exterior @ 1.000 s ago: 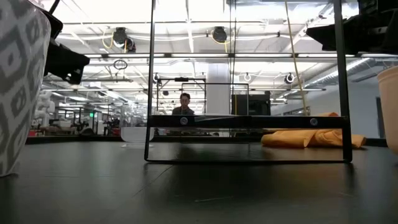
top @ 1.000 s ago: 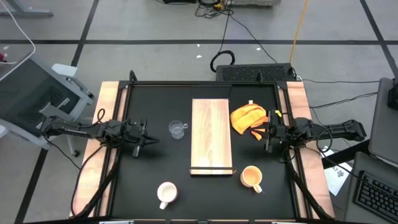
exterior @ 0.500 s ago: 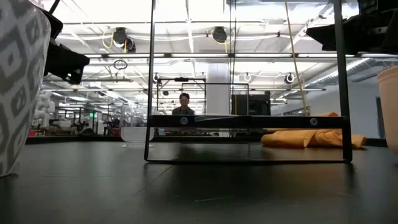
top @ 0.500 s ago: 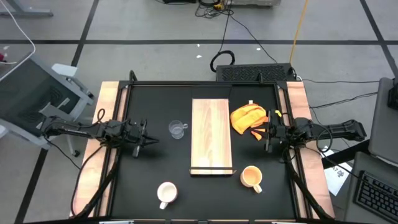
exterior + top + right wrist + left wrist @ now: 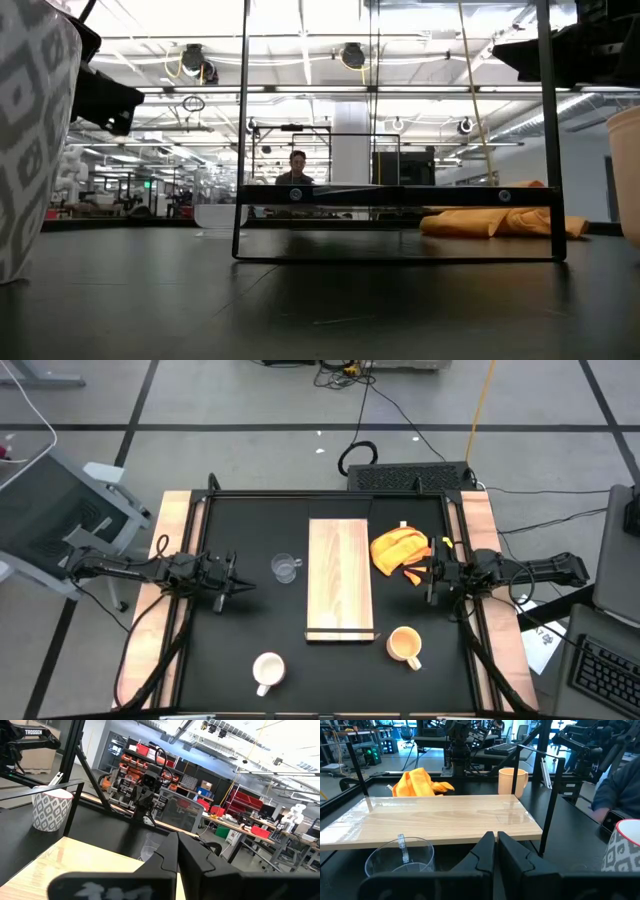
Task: Stack small to large cups/mugs on shelf
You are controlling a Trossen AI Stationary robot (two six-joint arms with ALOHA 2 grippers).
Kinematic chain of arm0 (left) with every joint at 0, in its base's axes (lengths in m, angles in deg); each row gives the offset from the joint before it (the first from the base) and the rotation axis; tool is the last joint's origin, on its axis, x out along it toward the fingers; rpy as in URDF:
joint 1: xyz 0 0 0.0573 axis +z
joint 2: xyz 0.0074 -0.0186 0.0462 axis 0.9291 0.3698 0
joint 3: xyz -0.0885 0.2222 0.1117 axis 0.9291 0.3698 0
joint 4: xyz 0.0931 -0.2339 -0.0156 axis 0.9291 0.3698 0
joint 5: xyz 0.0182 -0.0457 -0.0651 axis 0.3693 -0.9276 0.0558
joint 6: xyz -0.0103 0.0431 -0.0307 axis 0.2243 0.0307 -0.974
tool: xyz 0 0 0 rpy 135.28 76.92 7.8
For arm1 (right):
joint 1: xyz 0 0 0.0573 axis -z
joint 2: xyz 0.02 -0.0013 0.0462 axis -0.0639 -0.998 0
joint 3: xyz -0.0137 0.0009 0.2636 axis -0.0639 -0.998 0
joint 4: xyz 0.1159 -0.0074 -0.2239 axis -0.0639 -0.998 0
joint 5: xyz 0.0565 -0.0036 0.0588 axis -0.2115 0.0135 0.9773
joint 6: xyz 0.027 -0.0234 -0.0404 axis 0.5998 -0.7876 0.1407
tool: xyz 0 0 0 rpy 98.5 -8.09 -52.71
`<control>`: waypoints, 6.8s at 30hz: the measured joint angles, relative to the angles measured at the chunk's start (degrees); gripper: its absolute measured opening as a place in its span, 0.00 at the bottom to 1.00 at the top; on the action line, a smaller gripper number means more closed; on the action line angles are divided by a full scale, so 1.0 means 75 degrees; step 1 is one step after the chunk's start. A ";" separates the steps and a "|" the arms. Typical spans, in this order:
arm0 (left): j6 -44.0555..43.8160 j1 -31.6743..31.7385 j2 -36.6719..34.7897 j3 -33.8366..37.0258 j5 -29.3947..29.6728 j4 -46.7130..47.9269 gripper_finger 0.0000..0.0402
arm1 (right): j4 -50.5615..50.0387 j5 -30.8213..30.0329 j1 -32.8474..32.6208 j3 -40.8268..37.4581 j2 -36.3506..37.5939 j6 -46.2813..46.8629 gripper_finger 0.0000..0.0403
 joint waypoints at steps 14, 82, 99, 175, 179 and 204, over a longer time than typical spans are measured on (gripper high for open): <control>0.0000 0.0000 0.0003 0.0001 0.0000 0.0001 0.05 | -0.0001 0.0002 0.0000 0.0000 0.0003 0.0000 0.00; 0.0000 0.0000 0.0003 0.0002 0.0137 -0.0506 0.05 | 0.0000 0.0002 0.0002 -0.0001 0.0000 0.0000 0.00; -0.0070 0.0000 0.0003 0.0000 0.0195 -0.0599 0.05 | 0.0000 0.0001 0.0001 0.0000 0.0001 0.0000 0.00; -0.1635 -0.2358 0.6119 -0.6656 0.1259 0.3824 0.00 | -0.0003 0.0003 0.0002 0.0000 0.0001 0.0003 0.00; -0.1991 -0.2363 0.6716 -0.7186 0.1122 0.4629 0.00 | -0.0003 0.0003 0.0003 0.0000 0.0000 0.0003 0.00; -0.2267 -0.3276 0.8837 -0.8618 -0.0231 0.6290 0.00 | -0.0015 0.0003 0.0000 0.0000 0.0000 0.0003 0.00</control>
